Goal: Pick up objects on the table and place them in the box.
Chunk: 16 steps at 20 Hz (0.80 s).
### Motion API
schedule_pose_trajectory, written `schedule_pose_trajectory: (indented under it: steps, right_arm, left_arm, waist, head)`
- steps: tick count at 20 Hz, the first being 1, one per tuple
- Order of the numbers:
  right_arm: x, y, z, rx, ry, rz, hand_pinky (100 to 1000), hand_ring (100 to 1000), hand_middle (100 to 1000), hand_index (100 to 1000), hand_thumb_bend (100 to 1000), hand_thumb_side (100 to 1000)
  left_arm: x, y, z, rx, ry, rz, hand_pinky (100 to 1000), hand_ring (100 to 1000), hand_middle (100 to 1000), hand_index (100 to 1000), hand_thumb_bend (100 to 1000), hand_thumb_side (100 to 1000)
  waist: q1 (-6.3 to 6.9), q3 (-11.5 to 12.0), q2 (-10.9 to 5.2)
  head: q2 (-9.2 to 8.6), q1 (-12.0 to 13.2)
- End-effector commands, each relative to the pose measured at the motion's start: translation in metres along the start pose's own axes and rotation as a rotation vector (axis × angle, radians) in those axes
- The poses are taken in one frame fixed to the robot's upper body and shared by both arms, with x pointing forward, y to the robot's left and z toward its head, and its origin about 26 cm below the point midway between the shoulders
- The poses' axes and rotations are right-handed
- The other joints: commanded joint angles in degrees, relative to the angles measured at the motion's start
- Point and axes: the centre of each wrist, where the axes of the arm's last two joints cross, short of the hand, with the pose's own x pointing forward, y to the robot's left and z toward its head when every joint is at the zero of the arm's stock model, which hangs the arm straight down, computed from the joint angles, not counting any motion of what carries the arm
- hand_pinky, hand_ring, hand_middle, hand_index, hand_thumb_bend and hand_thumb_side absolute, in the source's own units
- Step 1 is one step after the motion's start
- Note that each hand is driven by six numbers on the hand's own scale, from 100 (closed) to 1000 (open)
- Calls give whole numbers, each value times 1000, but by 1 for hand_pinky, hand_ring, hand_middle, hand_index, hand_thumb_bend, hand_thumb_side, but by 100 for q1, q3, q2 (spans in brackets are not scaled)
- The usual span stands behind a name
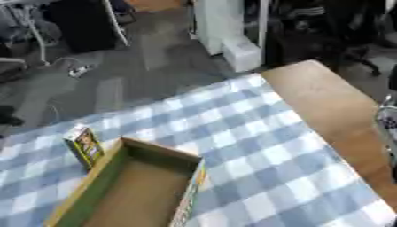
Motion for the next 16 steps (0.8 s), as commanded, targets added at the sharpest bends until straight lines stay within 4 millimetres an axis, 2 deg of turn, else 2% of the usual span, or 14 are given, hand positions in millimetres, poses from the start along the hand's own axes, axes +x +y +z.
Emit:
schedule_pose_trajectory:
  steps: [1,7,12,15,16]
  right_arm:
    - [2,3,-5,66,-2,-39,367,329,268,360,100,844]
    - [2,3,0,104,13,-86,374,327,294,388,100,849]
    - [0,5,8,103,41,-115,382,325,310,406,100,891]
    - [0,6,13,104,61,-121,396,332,333,428,100,997]
    - [0,6,14,99,73,-124,399,335,342,437,100,1000]
  left_arm:
    - [5,0,-5,-6,-22,7,488,603,730,792,1000,617]
    - [4,0,-5,-8,-17,4,492,603,735,794,1000,617]
    - [4,1,-6,-10,-14,-1,498,604,738,796,1000,618]
    - [3,1,-6,-12,-4,-9,505,606,744,805,1000,622]
    - [2,2,-5,-13,5,-14,506,606,745,807,1000,622]
  waist:
    - [-54,24,-26]
    - [-58,37,-17]
    - [-68,50,-21]
    - [-73,55,-18]
    - [-75,51,-17]
  head:
    - [246,59]
    - [426,75]
    - [322,147]
    - [267,211]
    - [231,234]
